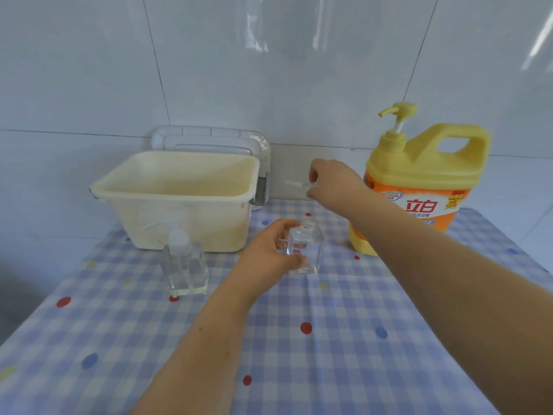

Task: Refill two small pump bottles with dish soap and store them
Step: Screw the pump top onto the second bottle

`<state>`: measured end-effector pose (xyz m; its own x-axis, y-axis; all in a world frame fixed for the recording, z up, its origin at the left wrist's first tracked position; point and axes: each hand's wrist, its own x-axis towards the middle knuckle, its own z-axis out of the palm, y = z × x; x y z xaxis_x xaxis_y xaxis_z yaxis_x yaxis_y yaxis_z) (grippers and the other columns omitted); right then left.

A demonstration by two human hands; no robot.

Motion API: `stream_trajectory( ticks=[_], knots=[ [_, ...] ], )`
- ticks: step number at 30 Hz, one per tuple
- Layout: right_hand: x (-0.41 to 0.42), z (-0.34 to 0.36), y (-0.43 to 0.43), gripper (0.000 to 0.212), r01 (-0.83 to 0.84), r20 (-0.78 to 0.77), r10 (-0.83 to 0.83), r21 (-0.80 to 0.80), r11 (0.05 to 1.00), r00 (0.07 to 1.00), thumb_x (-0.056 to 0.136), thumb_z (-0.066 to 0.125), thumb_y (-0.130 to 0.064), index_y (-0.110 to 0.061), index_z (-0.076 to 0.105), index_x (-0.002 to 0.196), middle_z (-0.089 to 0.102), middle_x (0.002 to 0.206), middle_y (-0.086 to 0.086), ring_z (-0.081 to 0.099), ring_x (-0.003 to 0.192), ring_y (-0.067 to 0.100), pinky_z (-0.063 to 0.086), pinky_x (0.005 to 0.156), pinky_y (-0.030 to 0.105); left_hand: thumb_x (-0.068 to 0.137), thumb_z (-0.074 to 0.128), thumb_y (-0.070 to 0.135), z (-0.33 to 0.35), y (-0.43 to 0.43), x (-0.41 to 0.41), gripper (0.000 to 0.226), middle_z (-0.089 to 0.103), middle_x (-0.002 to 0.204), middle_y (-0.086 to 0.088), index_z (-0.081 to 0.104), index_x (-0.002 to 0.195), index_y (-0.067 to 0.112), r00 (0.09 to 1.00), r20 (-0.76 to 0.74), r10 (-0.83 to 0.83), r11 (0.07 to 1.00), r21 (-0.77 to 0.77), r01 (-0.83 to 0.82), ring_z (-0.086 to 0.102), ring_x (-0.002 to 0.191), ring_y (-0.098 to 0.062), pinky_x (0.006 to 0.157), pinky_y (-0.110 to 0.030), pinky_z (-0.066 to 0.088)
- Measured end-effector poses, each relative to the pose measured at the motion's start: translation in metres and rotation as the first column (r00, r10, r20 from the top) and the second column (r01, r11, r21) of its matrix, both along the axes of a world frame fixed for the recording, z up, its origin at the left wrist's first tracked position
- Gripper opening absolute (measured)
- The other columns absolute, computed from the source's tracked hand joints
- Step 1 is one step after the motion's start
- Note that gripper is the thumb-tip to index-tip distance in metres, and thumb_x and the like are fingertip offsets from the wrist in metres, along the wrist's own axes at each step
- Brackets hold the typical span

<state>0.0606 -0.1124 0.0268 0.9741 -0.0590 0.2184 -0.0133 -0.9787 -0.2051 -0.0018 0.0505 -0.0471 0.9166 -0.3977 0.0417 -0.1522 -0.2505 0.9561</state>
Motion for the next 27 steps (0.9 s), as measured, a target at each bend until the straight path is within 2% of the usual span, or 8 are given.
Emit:
stream_trajectory(
  ticks=[6,12,14,16,20,22,27],
  knots=[
    [-0.050,0.025,-0.002,0.017,-0.087,0.084,0.086,0.009,0.996,0.993,0.089,0.057,-0.012,-0.014,0.059,0.106,0.047,0.110,0.005,0.053,0.092,0.024,0.036,0.068,0.026,0.079,0.073,0.014,0.002,0.000,-0.003,0.045,0.067,0.107,0.011,0.057,0.113,0.039,1.000,-0.005,0.011,1.000,0.016,-0.011,0.062,0.091,0.005,0.062,-0.004,0.044],
    [-0.090,0.055,-0.001,0.018,-0.146,0.061,0.145,0.011,0.989,0.988,0.086,0.063,-0.017,-0.019,0.062,0.104,0.046,0.104,0.000,0.053,0.089,0.019,0.037,0.066,0.026,0.079,0.074,0.014,0.003,0.001,-0.004,0.045,0.068,0.106,0.008,0.057,0.112,0.039,1.000,0.008,0.013,0.999,0.032,-0.013,0.063,0.081,0.009,0.061,-0.004,0.046],
    [-0.100,0.063,0.000,0.018,-0.171,0.032,0.171,-0.010,0.985,0.985,0.085,0.064,-0.018,-0.021,0.064,0.103,0.046,0.099,-0.003,0.052,0.087,0.016,0.038,0.060,0.021,0.079,0.073,0.014,0.003,0.000,-0.004,0.046,0.067,0.109,0.006,0.056,0.114,0.038,1.000,0.006,0.007,0.999,0.038,-0.008,0.062,0.078,0.013,0.060,-0.004,0.046],
    [-0.109,0.073,0.003,0.020,-0.198,0.001,0.198,-0.041,0.979,0.980,0.083,0.066,-0.019,-0.022,0.063,0.103,0.049,0.098,-0.005,0.051,0.087,0.014,0.038,0.062,0.016,0.080,0.072,0.012,0.003,0.000,-0.003,0.045,0.065,0.111,0.002,0.055,0.114,0.037,1.000,0.007,0.002,0.999,0.032,-0.002,0.062,0.076,0.015,0.060,-0.004,0.046],
    [-0.121,0.088,0.009,0.022,-0.213,-0.024,0.212,-0.083,0.973,0.977,0.081,0.067,-0.019,-0.022,0.061,0.102,0.057,0.101,-0.006,0.058,0.089,0.015,0.050,0.073,0.031,0.082,0.071,0.011,0.004,0.000,-0.004,0.045,0.064,0.110,0.000,0.054,0.115,0.035,1.000,0.010,-0.004,0.999,0.037,0.004,0.061,0.073,0.016,0.060,-0.004,0.045],
    [-0.121,0.090,0.011,0.023,-0.206,-0.058,0.201,-0.096,0.974,0.978,0.080,0.069,-0.020,-0.023,0.060,0.100,0.060,0.099,-0.004,0.062,0.086,0.018,0.053,0.074,0.035,0.082,0.071,0.012,0.004,0.000,-0.004,0.044,0.063,0.108,0.002,0.054,0.116,0.035,1.000,0.011,-0.002,0.999,0.043,0.001,0.061,0.075,0.015,0.060,-0.004,0.046],
    [-0.113,0.083,0.015,0.024,-0.198,-0.152,0.181,-0.109,0.974,0.972,0.080,0.072,-0.019,-0.019,0.060,0.100,0.064,0.099,0.000,0.064,0.087,0.021,0.053,0.074,0.035,0.081,0.072,0.015,0.003,0.000,-0.003,0.046,0.064,0.111,0.004,0.053,0.117,0.036,1.000,0.014,-0.007,0.998,0.055,0.006,0.061,0.081,0.013,0.063,-0.005,0.047]
  ],
)
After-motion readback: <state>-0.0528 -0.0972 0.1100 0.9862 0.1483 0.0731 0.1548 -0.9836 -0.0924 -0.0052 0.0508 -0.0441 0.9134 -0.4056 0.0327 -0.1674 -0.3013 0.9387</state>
